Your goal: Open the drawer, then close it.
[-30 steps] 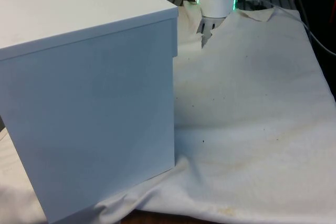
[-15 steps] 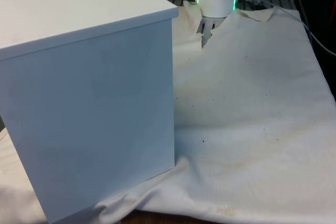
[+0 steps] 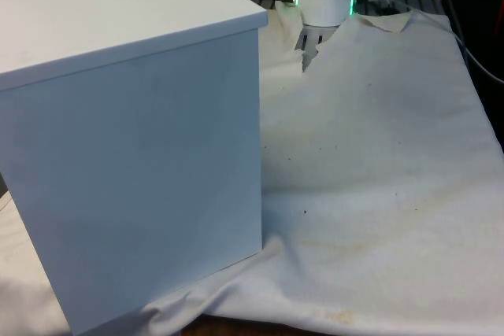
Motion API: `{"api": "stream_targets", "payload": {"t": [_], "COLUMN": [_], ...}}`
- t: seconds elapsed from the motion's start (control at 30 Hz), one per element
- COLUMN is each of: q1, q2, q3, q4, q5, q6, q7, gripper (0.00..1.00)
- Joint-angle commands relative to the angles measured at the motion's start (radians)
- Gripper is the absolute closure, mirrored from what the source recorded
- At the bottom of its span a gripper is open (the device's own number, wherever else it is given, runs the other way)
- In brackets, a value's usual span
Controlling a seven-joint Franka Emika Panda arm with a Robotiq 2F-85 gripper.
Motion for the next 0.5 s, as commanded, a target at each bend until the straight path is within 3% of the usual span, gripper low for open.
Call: {"api": "stream_targets", "payload": {"t": [0.0,0.03,0.07,0.13,0.37,0.4,0.47], "q1": [0.007,0.009,0.003,0.014,0.024,0.017,0.026], "q2": [-0.013,-0.019,-0.007,-0.030,-0.086,-0.075,-0.100], "q3": [-0.001,0.000,0.002,0.002,0.022,0.024,0.028], "q4": [-0.011,-0.016,-0.006,-0.024,-0.069,-0.061,-0.080], "q5": [-0.006,-0.007,0.000,-0.009,-0.017,-0.001,-0.018], "q6": [-0.009,-0.013,-0.009,-0.023,-0.066,-0.061,-0.077], "q7": [0.004,0.005,0.002,0.006,0.012,0.002,0.014], "gripper": [1.00,1.00,1.00,1.00,1.00,1.00,1.00]}}
